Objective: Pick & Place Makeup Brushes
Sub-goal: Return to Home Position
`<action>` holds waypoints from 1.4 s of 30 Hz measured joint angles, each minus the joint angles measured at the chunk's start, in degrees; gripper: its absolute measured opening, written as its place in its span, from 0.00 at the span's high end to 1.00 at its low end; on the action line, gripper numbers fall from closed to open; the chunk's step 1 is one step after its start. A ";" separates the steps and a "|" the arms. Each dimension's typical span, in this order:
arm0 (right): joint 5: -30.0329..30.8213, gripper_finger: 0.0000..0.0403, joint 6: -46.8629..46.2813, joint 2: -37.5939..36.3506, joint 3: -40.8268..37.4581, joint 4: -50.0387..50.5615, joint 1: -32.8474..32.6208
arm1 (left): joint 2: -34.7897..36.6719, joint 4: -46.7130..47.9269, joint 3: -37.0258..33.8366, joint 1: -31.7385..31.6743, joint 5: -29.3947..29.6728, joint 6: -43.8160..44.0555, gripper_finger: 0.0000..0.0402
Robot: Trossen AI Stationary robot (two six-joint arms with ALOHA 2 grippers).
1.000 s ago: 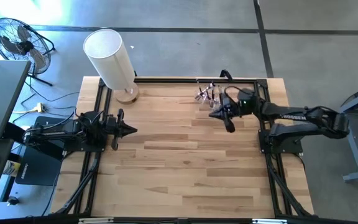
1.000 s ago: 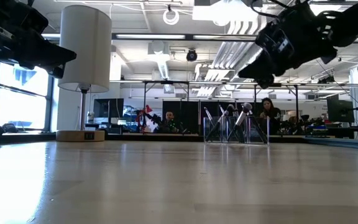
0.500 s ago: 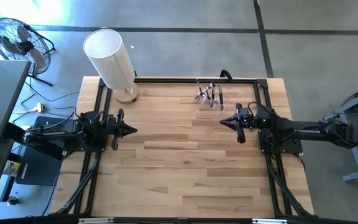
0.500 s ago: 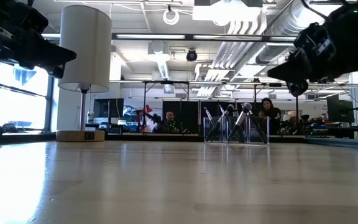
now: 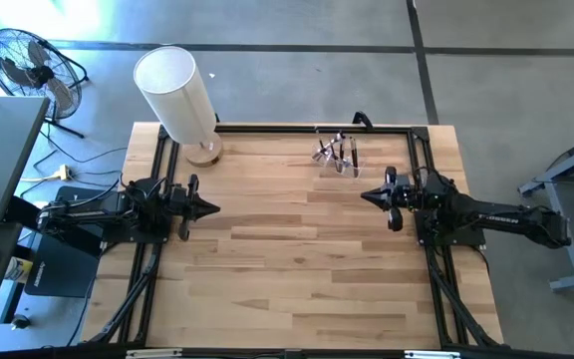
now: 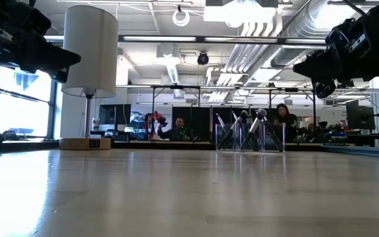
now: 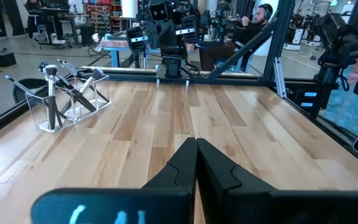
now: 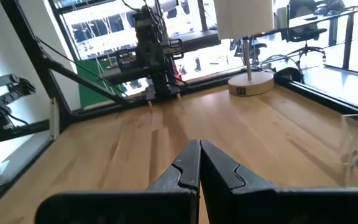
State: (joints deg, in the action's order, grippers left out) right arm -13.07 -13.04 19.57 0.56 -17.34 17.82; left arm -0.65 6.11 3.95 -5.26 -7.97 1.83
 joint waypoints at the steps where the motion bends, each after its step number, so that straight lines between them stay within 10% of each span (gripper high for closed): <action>1: -0.31 1.00 -0.49 -0.29 0.00 0.01 0.00 | 0.00 0.00 -0.02 0.01 0.00 0.00 1.00; 17: 21.06 1.00 1.54 -0.85 0.00 -0.38 -15.64 | -0.01 0.00 0.00 0.00 0.04 0.00 1.00; 42: 20.96 1.00 6.99 -19.26 0.15 15.44 -21.11 | -0.01 -0.02 0.00 0.01 0.10 -0.02 1.00</action>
State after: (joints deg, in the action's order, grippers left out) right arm 7.89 -6.05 0.31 0.71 -1.90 -3.29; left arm -0.67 6.09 3.95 -5.25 -7.87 1.80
